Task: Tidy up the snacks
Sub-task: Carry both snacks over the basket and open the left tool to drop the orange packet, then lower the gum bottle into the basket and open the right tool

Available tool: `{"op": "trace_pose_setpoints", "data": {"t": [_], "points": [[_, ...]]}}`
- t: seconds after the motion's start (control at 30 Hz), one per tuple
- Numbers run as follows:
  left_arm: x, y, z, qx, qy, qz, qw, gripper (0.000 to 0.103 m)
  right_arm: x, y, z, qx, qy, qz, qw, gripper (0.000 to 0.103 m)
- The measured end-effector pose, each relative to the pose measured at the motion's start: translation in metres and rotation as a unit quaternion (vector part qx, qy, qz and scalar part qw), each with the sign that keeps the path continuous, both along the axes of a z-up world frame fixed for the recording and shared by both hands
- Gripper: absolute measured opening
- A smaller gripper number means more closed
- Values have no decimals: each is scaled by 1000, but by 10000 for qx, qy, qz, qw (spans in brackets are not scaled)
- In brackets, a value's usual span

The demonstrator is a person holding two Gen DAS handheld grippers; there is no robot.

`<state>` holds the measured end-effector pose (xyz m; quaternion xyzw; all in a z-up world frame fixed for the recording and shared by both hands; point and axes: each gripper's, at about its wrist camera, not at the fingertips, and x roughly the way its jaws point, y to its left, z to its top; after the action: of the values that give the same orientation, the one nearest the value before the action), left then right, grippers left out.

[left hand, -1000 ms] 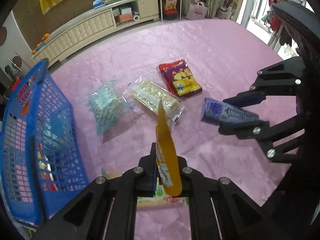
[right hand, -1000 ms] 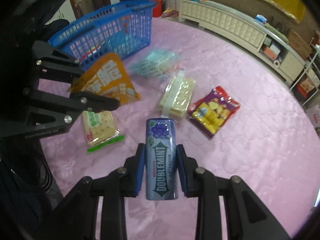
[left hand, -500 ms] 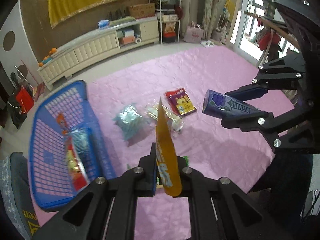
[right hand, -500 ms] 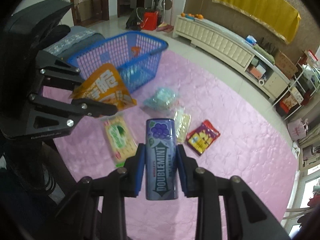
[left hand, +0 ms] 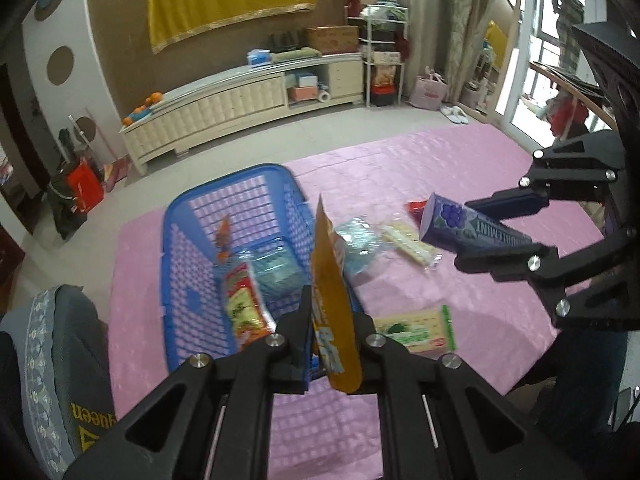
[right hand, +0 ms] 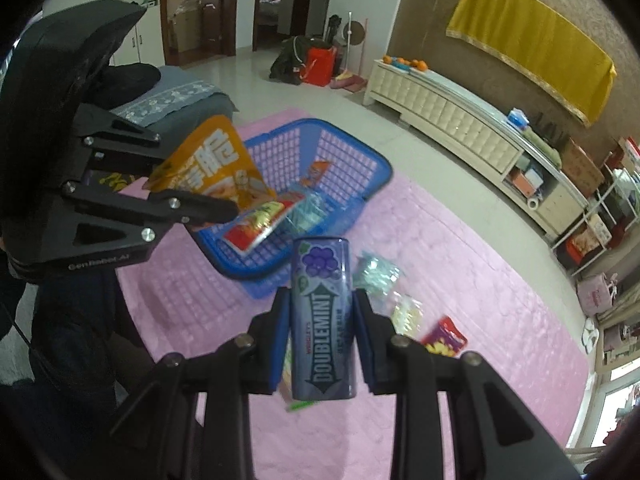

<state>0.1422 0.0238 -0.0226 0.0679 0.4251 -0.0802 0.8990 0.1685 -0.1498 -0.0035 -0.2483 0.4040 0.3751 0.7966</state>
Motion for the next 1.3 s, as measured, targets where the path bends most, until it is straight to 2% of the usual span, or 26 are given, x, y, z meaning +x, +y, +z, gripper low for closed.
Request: {"op": "trace_pose_setpoints", "data": {"t": [0.3, 0.53, 0.77, 0.83, 0.87, 0.9, 0.93, 1.07, 1.3], "points": [[13, 36, -11, -41, 164, 178, 9997, 9, 23, 44, -16, -60, 163, 130, 9998, 34], [48, 52, -25, -10, 388, 161, 9991, 9, 55, 64, -30, -83, 301, 109, 9995, 34], [93, 54, -35, -71, 531, 107, 9985, 10, 92, 61, -38, -84, 288, -61, 9995, 35], [104, 48, -36, 28, 498, 57, 9987, 36, 98, 55, -40, -42, 316, -158, 9994, 34], [108, 45, -36, 178, 394, 83, 9990, 69, 100, 54, -41, -31, 331, -186, 9993, 34], [110, 42, -36, 276, 276, 95, 9992, 77, 101, 49, -43, -14, 353, -227, 9991, 34], [112, 41, -35, 344, 189, 80, 9992, 77, 100, 47, -44, -18, 366, -246, 9990, 34], [110, 41, -35, 210, 341, 90, 9992, 77, 96, 38, -48, -95, 405, -272, 9988, 34], [85, 49, -23, 234, 314, 98, 9992, 77, 88, 37, -32, -76, 314, -242, 9992, 34]]}}
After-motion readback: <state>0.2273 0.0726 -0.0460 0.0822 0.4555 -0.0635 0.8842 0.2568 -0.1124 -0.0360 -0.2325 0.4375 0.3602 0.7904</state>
